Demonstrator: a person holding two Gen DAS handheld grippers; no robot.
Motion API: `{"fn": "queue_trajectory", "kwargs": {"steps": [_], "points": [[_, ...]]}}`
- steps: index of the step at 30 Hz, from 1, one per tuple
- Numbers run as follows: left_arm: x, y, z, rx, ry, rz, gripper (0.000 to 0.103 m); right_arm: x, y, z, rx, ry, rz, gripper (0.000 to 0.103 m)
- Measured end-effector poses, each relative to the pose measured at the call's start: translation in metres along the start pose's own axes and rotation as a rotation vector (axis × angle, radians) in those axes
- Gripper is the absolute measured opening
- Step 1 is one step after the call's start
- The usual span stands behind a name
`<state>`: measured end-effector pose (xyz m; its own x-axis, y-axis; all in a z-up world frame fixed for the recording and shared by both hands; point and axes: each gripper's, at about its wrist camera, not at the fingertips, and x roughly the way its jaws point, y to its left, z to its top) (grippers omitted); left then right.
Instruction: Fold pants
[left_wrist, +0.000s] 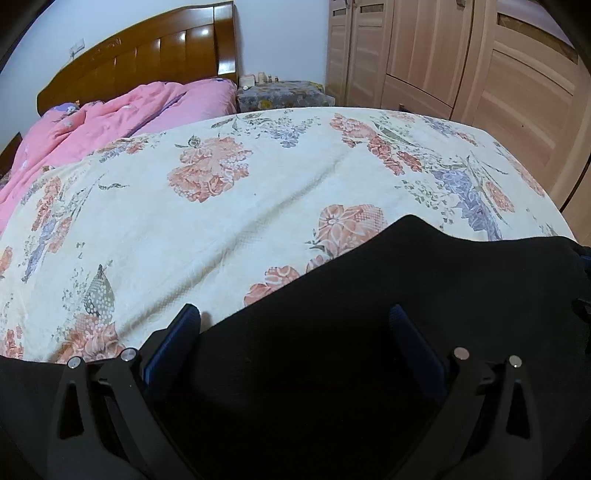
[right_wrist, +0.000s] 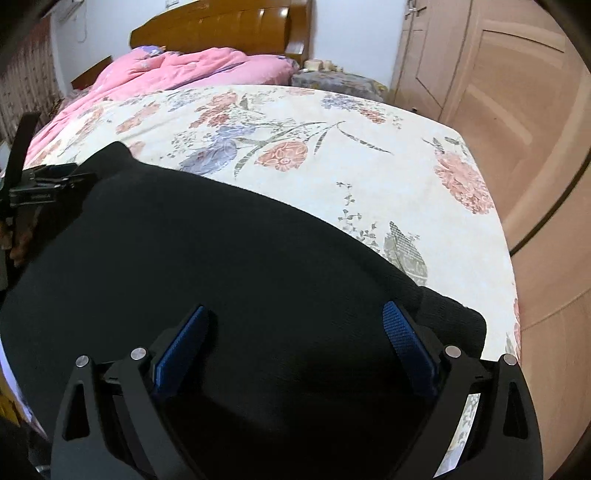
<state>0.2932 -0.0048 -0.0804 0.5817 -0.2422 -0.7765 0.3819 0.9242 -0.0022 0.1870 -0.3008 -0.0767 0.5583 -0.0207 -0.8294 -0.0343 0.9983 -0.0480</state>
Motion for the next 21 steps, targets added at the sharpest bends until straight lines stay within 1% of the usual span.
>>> {"fn": "queue_trajectory", "kwargs": {"steps": [1, 2, 3, 4, 5, 6, 7, 8, 9, 11, 13, 14, 15, 16, 17, 18, 19, 20, 21], "points": [[-0.002, 0.002, 0.0, -0.008, -0.009, 0.002, 0.102, -0.002, 0.004, 0.002, 0.014, 0.018, -0.038, 0.091], [-0.01, 0.007, -0.001, -0.025, -0.036, 0.035, 0.102, -0.007, 0.012, 0.006, 0.027, 0.026, -0.085, 0.091], [-0.02, 0.01, -0.002, -0.027, -0.071, 0.067, 0.101, -0.014, 0.02, 0.008, 0.033, 0.014, -0.123, 0.092], [-0.032, 0.016, -0.004, -0.028, -0.111, 0.082, 0.101, -0.027, 0.033, 0.014, 0.027, -0.033, -0.137, 0.092], [-0.045, 0.026, -0.007, -0.037, -0.149, 0.072, 0.101, -0.036, 0.045, 0.019, 0.009, -0.074, -0.116, 0.092], [-0.06, 0.044, -0.012, -0.052, -0.173, 0.051, 0.101, -0.044, 0.059, 0.025, -0.015, -0.113, -0.077, 0.092], [-0.069, 0.063, -0.017, -0.062, -0.169, 0.05, 0.101, -0.049, 0.079, 0.034, -0.047, -0.152, -0.022, 0.092], [-0.075, 0.086, -0.022, -0.074, -0.153, 0.064, 0.101, -0.049, 0.1, 0.043, -0.073, -0.171, 0.031, 0.092], [-0.079, 0.105, -0.027, -0.088, -0.138, 0.084, 0.101, -0.044, 0.13, 0.054, -0.116, -0.173, 0.112, 0.092], [-0.086, 0.163, -0.043, -0.151, -0.083, 0.153, 0.101, -0.029, 0.177, 0.068, -0.189, -0.151, 0.224, 0.092], [-0.095, 0.21, -0.059, -0.235, -0.06, 0.191, 0.101, -0.01, 0.238, 0.082, -0.276, -0.128, 0.289, 0.092], [-0.099, 0.243, -0.072, -0.308, -0.043, 0.196, 0.101, -0.002, 0.265, 0.087, -0.32, -0.123, 0.312, 0.092], [-0.101, 0.26, -0.079, -0.345, -0.03, 0.186, 0.101, 0.01, 0.296, 0.093, -0.362, -0.113, 0.342, 0.092], [-0.1, 0.283, -0.089, -0.386, -0.012, 0.173, 0.101, 0.015, 0.311, 0.097, -0.375, -0.1, 0.354, 0.092], [-0.098, 0.304, -0.099, -0.419, 0.004, 0.178, 0.101, 0.028, 0.337, 0.103, -0.39, -0.072, 0.371, 0.092], [-0.096, 0.318, -0.107, -0.438, 0.015, 0.2, 0.101, 0.037, 0.35, 0.106, -0.405, -0.058, 0.368, 0.092], [-0.095, 0.331, -0.115, -0.451, 0.014, 0.214, 0.101, 0.048, 0.36, 0.107, -0.422, -0.039, 0.338, 0.092], [-0.096, 0.345, -0.123, -0.473, -0.019, 0.162, 0.101, 0.058, 0.365, 0.108, -0.431, -0.035, 0.3, 0.095], [-0.099, 0.351, -0.128, -0.494, -0.041, 0.138, 0.101, 0.058, 0.366, 0.106, -0.443, -0.09, 0.287, 0.098]]}}
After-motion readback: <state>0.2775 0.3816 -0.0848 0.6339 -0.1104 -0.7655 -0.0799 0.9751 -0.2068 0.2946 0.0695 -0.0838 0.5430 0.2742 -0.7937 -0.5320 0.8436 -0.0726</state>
